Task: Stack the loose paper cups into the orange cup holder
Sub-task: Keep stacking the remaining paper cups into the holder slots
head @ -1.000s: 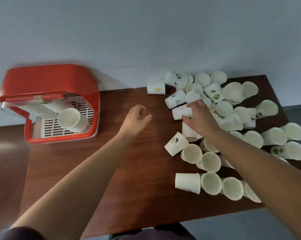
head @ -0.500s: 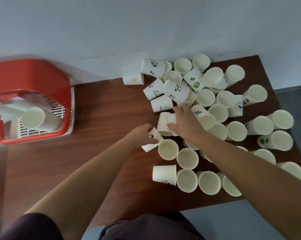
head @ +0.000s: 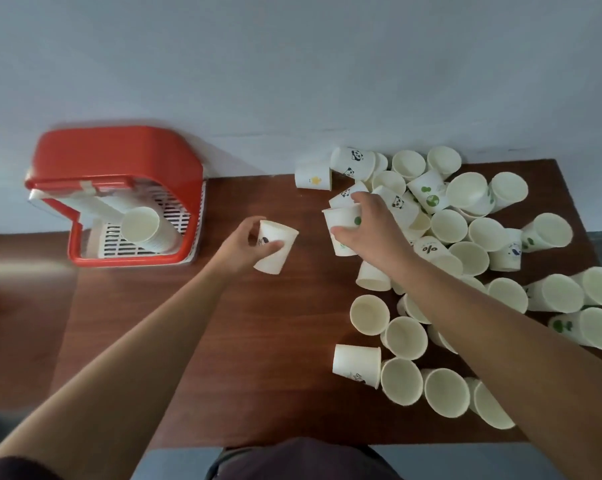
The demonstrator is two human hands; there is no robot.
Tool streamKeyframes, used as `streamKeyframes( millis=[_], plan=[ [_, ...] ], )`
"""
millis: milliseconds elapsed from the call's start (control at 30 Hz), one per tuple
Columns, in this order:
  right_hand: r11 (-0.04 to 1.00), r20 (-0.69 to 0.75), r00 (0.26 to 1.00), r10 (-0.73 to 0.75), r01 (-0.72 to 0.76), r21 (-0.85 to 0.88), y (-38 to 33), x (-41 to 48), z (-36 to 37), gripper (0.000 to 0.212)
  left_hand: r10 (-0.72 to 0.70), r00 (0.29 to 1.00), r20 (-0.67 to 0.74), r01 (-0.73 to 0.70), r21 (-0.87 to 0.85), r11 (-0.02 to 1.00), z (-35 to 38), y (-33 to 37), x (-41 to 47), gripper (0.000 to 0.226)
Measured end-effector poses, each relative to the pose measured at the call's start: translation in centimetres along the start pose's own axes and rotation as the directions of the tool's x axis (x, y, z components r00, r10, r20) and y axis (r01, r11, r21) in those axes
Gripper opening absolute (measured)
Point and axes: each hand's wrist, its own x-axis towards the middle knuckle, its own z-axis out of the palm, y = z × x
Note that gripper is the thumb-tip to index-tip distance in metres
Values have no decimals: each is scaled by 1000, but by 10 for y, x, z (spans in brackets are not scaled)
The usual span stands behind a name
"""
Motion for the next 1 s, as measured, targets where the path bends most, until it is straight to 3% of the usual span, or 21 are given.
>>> streamKeyframes(
  millis=[167, 400, 600, 767, 1000],
  plan=[
    [995, 34, 997, -74, 72, 63, -64, 0, 39, 75, 35, 980, -194, -79, -219, 973, -89, -23, -29, 64],
    [974, 54, 986, -157, 146, 174, -151, -7, 100, 77, 72, 887, -457, -200, -239, 950, -190, -77, -66, 59],
    [968, 2, 988, -152, 148, 202, -193, -12, 136, 75, 68, 836, -545, -222, -223, 949, -209, -99, -51, 69],
    [972, -46, 993, -110, 117, 203, -203, -9, 151, 72, 135, 884, -447, -211, -125, 970, -200, -107, -32, 69],
    [975, -101, 990, -95, 113, 193, -214, -4, 172, 71, 238, 927, -291, -183, 203, 962, -199, -134, -13, 83]
  ],
)
